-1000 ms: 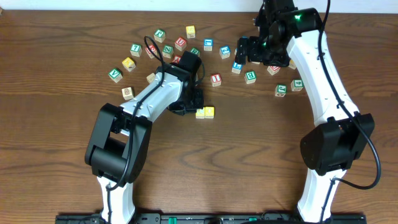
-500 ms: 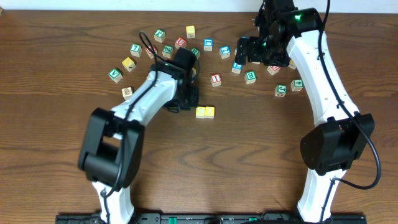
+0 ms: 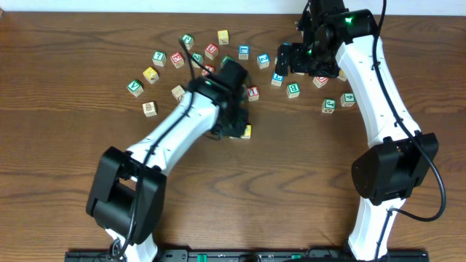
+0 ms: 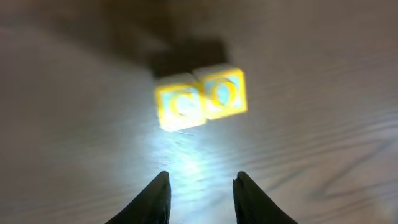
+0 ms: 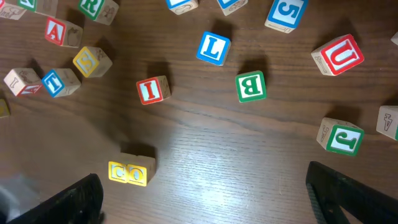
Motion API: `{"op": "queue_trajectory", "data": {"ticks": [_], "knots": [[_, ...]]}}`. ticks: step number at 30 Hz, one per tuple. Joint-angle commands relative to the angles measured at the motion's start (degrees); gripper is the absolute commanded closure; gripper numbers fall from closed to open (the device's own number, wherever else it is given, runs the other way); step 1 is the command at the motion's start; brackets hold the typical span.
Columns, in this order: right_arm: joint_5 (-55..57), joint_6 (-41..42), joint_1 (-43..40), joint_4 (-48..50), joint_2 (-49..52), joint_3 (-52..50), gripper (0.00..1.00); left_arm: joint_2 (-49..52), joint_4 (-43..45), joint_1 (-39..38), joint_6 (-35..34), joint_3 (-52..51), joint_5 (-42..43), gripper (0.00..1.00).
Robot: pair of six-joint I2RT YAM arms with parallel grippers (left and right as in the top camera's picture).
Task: Spell out CORL
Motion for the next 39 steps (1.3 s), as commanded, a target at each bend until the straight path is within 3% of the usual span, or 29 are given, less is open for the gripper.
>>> {"op": "queue_trajectory", "data": {"ticks": [1,8,39], "knots": [[0.63,-0.63,0.39,-0.07,0.42,1.46,0.01,0.63,-0.07,-1.53,-5.46,-1.33,-4.31,0.67],[0.85,-1.64,0.37,-0.15,0.42,1.46,0.01,2.49,0.11,-3.17,-10.64,-1.4,-4.76,0.67],[0.87,0.46,-6.78,-2.62,0.42,1.46,0.01,9.7,4.7,-4.81,-12.33,-1.4,-5.62,0.67]]}}
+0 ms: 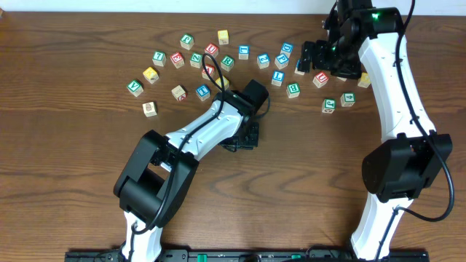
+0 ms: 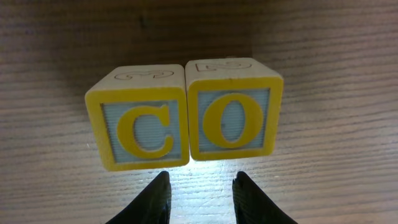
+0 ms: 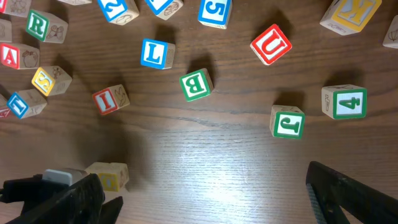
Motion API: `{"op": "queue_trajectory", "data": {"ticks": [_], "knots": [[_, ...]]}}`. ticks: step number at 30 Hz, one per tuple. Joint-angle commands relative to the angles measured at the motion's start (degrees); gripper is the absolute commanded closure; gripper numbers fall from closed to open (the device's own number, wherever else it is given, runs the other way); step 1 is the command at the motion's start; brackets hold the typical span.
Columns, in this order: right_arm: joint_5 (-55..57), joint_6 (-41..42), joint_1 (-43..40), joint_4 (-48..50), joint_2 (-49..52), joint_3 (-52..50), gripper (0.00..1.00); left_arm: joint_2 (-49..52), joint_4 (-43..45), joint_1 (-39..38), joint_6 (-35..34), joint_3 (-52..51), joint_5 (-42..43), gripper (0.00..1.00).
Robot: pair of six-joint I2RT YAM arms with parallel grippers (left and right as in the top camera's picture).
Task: Spell out CORL
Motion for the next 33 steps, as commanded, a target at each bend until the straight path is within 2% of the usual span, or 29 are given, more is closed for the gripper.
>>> {"op": "queue_trajectory", "data": {"ticks": [1,33], "knots": [[0.07,0.2,-0.17,-0.15,0.42,1.29,0.01,0.7,0.02,0.07,-0.92,-0.24,-1.38,0.67],[0.07,0.2,-0.13,-0.37,0.42,1.2,0.01,1.75,1.22,0.11,-0.92,-0.24,-1.38,0.67]]}}
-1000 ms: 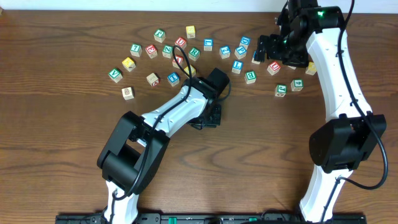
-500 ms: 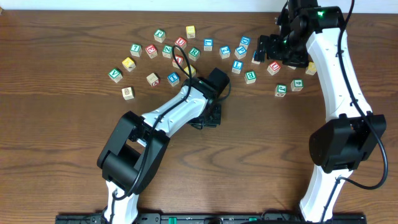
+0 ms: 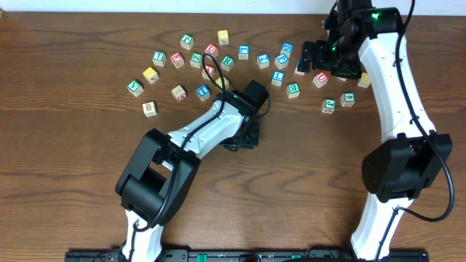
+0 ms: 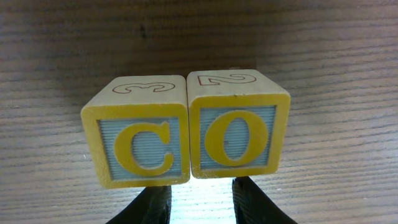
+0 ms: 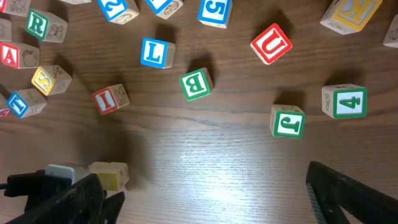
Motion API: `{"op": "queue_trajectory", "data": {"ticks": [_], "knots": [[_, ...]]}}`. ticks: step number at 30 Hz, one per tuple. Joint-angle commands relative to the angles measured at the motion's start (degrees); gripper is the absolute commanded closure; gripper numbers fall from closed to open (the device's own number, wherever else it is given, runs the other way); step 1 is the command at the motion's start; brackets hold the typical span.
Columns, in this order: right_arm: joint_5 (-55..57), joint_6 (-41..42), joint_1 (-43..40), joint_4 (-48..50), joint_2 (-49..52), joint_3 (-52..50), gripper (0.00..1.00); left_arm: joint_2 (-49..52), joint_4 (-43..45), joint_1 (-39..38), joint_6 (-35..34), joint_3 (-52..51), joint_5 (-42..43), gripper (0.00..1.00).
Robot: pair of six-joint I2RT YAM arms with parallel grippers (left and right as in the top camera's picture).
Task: Spell out CORL
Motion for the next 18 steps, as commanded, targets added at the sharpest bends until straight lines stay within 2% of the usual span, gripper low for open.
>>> {"op": "queue_trajectory", "data": {"ticks": [1,18], "knots": [[0.07,0.2,-0.13,-0.24,0.42,1.2,0.01,0.92,0.24,0.11,-0.11,-0.24,-0.74,0.67],[0.07,0.2,-0.13,-0.46,0.42,1.2,0.01,1.62,0.48,0.28,-0.31,-0.24,-0.72,0.67]]}}
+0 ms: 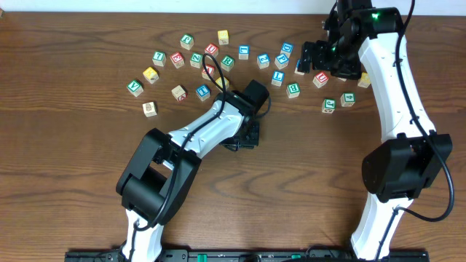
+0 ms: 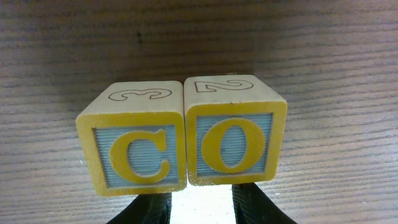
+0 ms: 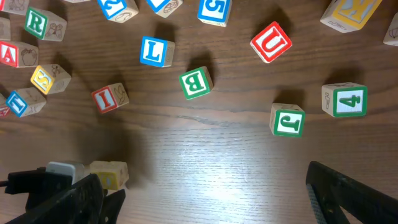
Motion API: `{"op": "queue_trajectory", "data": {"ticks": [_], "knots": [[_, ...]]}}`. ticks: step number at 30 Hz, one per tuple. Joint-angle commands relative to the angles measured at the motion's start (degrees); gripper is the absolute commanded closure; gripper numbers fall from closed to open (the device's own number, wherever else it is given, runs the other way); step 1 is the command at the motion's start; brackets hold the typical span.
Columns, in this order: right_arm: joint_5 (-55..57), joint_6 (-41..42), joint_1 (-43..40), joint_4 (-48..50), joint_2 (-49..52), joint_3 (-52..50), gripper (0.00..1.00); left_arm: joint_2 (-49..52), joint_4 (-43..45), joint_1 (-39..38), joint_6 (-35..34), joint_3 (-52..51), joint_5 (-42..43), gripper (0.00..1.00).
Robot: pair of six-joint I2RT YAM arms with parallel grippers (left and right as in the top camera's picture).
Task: Spell out CORL
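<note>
Two yellow blocks stand side by side and touching on the wood: the C block (image 2: 132, 155) on the left, the O block (image 2: 235, 146) on the right. My left gripper (image 2: 198, 206) is open, low and right in front of the pair, with nothing between its fingers. In the overhead view the left gripper (image 1: 245, 137) hides both blocks. The blue L block (image 3: 157, 51) and the green R block (image 3: 37, 23) lie loose among the scattered blocks. My right gripper (image 3: 205, 193) hangs open high above the table, at the back right (image 1: 328, 62).
Several loose letter and number blocks lie scattered along the far side, among them a green B (image 3: 196, 83), a red I (image 3: 109, 98), a red U (image 3: 272, 43), a green J (image 3: 288, 122) and a green 4 (image 3: 345, 101). The left arm (image 1: 204, 131) crosses the middle.
My left gripper has come slightly closer to the C and O pair, whose fronts now sit right at the fingertips. The right arm has not moved.
At first my left gripper hung open above the C and O pair and my right gripper was over the blocks' middle. Then the left gripper was low in front of the pair and the right arm further right. Now the left is closer still.
</note>
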Motion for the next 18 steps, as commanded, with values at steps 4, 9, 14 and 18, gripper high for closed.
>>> {"op": "queue_trajectory", "data": {"ticks": [4,9,14,18], "knots": [[0.07,0.2,-0.13,-0.24,0.42,1.2,0.01,1.4,-0.11,0.26,-0.33,-0.24,-0.72,0.68],[0.07,0.22,-0.13,-0.24,0.42,1.2,0.01,1.4,-0.09,0.26,-0.33,-0.24,-0.72,0.68],[0.07,0.22,-0.13,-0.24,0.42,1.2,0.01,1.4,0.02,0.37,-0.33,-0.22,-0.7,0.67],[0.07,0.2,-0.13,-0.35,0.42,1.2,0.01,1.4,0.09,0.72,-0.52,-0.2,-0.7,0.67]]}}
